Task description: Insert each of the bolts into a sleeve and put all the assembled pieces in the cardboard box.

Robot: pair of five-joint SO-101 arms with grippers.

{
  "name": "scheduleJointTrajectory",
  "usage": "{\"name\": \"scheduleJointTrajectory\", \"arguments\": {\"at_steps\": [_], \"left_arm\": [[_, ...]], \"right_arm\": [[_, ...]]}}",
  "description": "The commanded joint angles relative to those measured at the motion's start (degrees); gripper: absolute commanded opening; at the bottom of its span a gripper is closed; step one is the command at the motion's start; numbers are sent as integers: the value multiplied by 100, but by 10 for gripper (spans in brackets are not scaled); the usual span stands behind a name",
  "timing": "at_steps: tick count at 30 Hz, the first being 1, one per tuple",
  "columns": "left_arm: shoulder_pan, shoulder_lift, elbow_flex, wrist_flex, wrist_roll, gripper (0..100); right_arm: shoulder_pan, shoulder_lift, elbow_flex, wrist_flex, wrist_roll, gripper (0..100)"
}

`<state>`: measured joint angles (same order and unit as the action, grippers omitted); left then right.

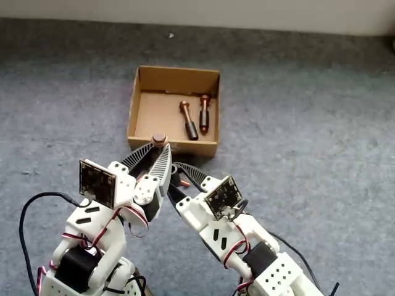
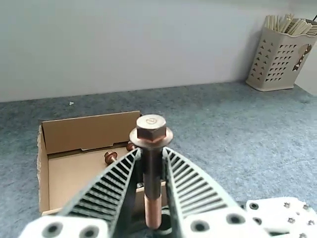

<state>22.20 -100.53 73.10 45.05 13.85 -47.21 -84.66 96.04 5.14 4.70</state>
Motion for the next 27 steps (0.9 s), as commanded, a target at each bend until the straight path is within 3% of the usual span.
{"name": "scheduleJointTrajectory", "arguments": {"at_steps": [1,23,27], "left_arm": [[127,-48,-31,18,44,6],[321,-57,286,26,0,7],[330,-57,347,158,-264,11]], "right_arm": [[-48,-75,875,-136,53,5],[110,-75,857,-154,53,5],[435,-75,857,-163,44,5]]}}
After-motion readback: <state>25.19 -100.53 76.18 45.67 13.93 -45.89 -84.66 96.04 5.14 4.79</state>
